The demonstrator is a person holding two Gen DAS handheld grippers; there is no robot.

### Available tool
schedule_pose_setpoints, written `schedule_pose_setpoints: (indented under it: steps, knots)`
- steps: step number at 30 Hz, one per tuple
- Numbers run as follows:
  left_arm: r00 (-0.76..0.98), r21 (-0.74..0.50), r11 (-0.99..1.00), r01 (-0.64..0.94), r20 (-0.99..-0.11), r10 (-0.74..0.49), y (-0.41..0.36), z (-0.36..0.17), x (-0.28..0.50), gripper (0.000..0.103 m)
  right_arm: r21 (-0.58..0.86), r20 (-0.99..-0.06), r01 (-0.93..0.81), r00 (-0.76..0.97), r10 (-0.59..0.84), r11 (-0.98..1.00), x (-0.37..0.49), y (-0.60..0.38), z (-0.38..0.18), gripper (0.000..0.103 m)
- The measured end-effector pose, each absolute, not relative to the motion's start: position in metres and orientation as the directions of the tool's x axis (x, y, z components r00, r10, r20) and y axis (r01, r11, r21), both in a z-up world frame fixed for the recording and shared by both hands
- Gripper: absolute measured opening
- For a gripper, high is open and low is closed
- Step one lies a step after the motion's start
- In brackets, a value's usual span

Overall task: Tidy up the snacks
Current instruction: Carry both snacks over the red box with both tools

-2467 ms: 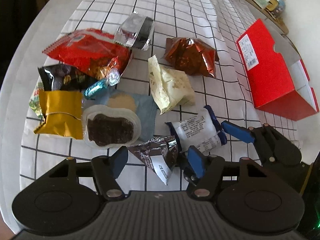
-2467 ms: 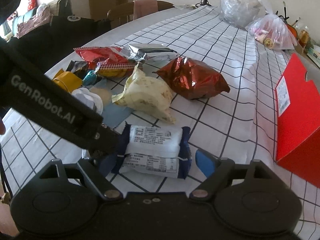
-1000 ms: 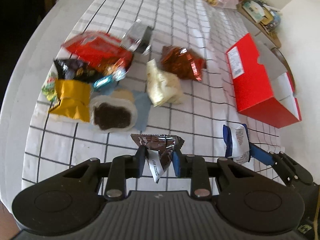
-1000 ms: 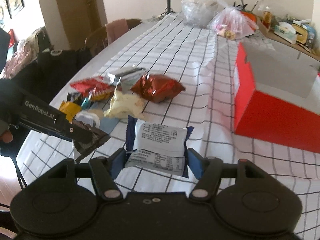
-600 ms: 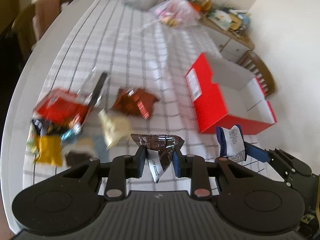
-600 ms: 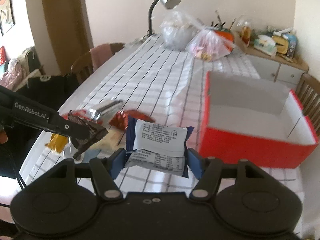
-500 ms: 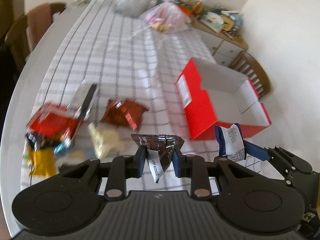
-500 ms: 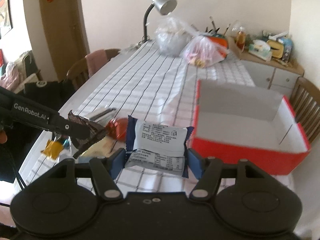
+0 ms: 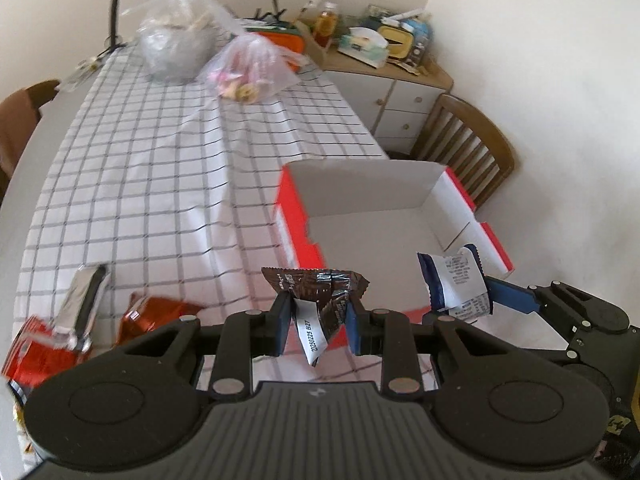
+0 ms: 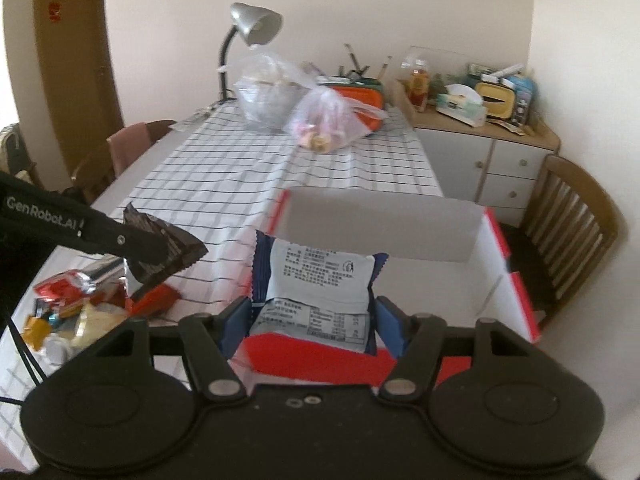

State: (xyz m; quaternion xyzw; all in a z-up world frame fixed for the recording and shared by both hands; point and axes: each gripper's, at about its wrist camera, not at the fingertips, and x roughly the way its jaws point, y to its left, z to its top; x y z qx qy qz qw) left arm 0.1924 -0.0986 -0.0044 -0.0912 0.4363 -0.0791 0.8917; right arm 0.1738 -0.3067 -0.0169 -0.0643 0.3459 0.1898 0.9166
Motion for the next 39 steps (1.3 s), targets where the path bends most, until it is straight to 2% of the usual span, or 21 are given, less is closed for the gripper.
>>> schedule_pose_setpoints:
  steps: [7, 17, 39]
  knots:
    - [0.581, -0.217, 0.971, 0.097, -0.78, -0.232, -0.148, -0.011, 0.233, 0.027, 0.004, -0.687, -0.361, 0.677, 0.265, 0.933, 0.209, -0.347, -0.027, 0.065]
    - [0.526, -0.168, 0.982, 0.083, -0.83, -0.186, -0.202, -0.036, 0.29, 0.027, -0.006, -0.751, -0.358, 0.618, 0.233, 0.934, 0.264, -0.386, -0.058, 0.065]
    - [0.349, -0.085, 0.996, 0.0, -0.934, -0.08, -0.224, -0.116, 0.349, 0.027, 0.014, -0.847, -0.467, 0.465, 0.259, 0.884, 0.311, -0.376, -0.107, 0.066]
